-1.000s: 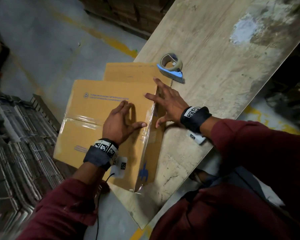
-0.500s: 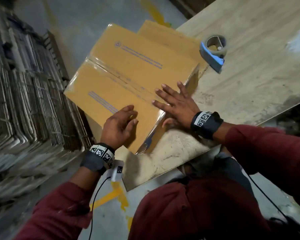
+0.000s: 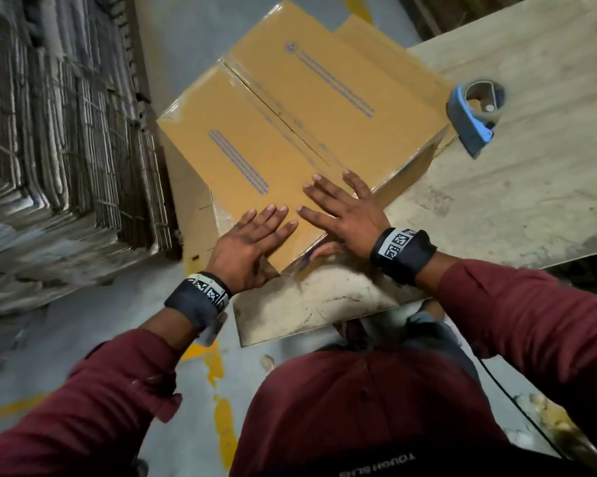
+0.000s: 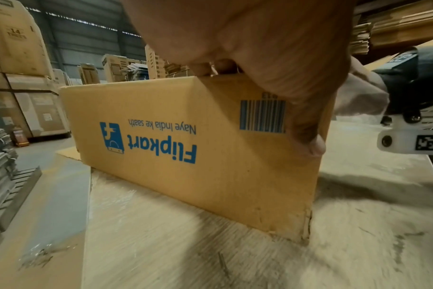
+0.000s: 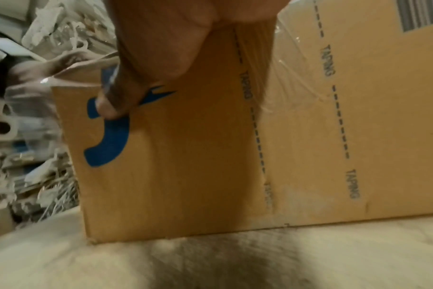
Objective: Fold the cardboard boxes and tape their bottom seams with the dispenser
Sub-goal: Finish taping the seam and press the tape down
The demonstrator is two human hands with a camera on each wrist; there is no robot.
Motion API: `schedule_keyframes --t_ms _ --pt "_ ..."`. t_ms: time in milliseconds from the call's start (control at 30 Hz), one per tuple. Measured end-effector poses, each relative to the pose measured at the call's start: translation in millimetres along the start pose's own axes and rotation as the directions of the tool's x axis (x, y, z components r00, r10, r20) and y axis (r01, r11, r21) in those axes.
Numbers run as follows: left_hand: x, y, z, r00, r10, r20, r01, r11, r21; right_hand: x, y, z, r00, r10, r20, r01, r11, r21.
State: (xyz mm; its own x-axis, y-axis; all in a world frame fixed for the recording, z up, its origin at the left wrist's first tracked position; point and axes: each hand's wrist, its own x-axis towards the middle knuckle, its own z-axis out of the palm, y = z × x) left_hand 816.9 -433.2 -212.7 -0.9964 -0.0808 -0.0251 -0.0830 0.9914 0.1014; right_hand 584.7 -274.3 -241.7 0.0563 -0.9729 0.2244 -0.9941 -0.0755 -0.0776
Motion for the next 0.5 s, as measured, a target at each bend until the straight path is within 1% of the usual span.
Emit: schedule_keyframes --t_ms 67,133,267,333,400,500 --pt "0.0 -0.2 0.8 1.000 -0.007 -0.004 0.007 1.000 0.002 1.5 -4.3 -6.8 0.998 0.039 0.053 -0.038 0.999 -0.011" --pt "0.3 -1.7 0.7 1.000 -0.002 -0.006 0.002 1.000 0.000 8.4 -15.8 -12.0 0.993 0.082 0.079 -0.083 0.997 0.002" --pt "0.7 -0.7 1.3 0.999 0.017 -0.030 -0.017 1.000 0.011 15.4 -34.4 -4.1 0.996 0.021 0.084 -0.021 1.000 0.002" --pt "0.3 0.6 1.5 0.999 0.019 -0.028 -0.018 1.000 0.020 8.3 -33.6 5.5 0.997 0.022 0.070 -0.022 1.000 -0.010" --pt "-0.1 2.9 2.2 1.000 0.015 -0.027 -0.014 0.999 0.031 0.4 -34.5 11.0 0.996 0.026 0.082 -0.023 0.999 -0.040" --pt "-0.3 6.1 2.0 0.999 -0.002 -0.037 0.003 0.999 0.032 -2.3 -35.6 8.9 0.995 0.029 0.100 -0.021 0.996 -0.082"
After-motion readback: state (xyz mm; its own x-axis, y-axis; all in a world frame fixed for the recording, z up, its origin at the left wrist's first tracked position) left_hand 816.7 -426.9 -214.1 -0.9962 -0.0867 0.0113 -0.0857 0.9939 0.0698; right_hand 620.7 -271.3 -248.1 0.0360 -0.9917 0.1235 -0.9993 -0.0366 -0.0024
